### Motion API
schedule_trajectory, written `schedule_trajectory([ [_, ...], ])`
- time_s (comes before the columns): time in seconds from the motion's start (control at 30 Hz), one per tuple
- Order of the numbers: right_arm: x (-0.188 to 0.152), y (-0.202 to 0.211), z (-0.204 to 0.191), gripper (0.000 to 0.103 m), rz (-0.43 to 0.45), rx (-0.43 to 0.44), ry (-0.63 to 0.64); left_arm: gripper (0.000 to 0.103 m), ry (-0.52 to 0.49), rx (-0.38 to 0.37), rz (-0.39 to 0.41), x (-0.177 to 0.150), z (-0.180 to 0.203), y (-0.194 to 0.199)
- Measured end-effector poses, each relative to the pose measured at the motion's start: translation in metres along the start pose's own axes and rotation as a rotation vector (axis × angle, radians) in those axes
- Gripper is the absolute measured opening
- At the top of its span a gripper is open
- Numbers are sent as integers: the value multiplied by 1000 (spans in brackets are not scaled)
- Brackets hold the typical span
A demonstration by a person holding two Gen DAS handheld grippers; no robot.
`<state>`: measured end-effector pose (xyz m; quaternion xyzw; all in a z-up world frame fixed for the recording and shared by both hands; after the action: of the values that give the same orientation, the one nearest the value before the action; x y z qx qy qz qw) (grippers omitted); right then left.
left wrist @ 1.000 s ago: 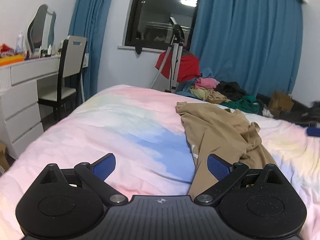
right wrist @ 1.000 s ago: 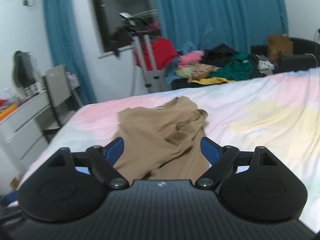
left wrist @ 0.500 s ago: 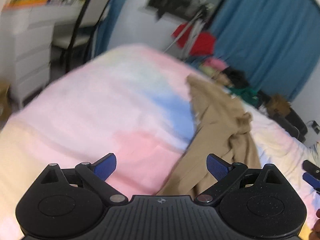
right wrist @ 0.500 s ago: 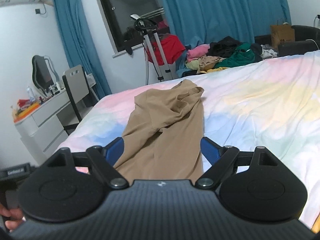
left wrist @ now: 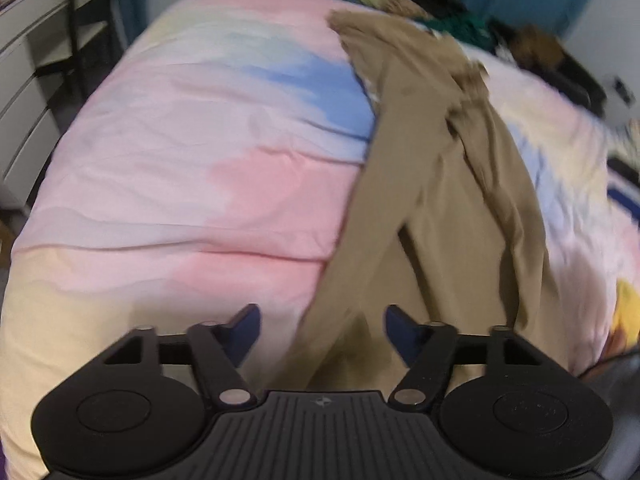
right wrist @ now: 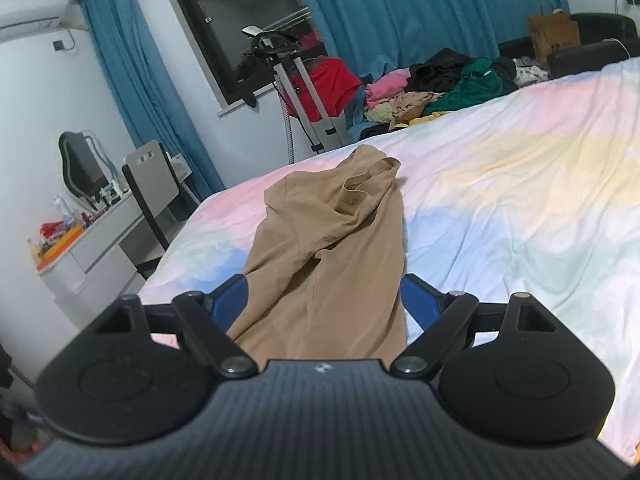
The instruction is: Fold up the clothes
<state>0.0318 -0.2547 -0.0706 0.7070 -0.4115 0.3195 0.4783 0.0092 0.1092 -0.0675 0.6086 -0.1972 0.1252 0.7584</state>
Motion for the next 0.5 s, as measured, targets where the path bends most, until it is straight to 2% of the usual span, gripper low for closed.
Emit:
schedule_trajectory([
  [0.1, 0, 2, 1, 85, 2, -3, -5, 47, -103, 39, -19, -7, 13, -6],
  [0.17, -1, 3, 3, 85, -2, -5, -15, 25, -124, 67, -38, -8, 16, -14],
  [0.2, -1, 2, 4, 85, -6, -5, -24, 10, -128, 78, -41, -9, 16, -15],
  [0.27, -1, 2, 7, 85, -11, -5, -37, 6, -183, 88, -15, -11, 26, -6],
  [0.4, -3, 3, 9, 85, -11, -7, -56, 5, -305, 106, 46, -17, 47, 16],
  [0.5, -6, 2, 6, 85, -18, 1, -57, 5, -358, 79, 95, -24, 73, 37],
])
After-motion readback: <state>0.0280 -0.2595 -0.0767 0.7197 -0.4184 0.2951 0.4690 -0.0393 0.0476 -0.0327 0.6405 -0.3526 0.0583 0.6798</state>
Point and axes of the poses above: each gripper's, at about its wrist camera, not at the fingertips, and y roughly against the way its jaws point, z to its right, x to its top, the point moved 3 cm from there along -y, roughly the way its jaws point, and after that the axes turned 6 degrees about y, right-handed, at the moved point
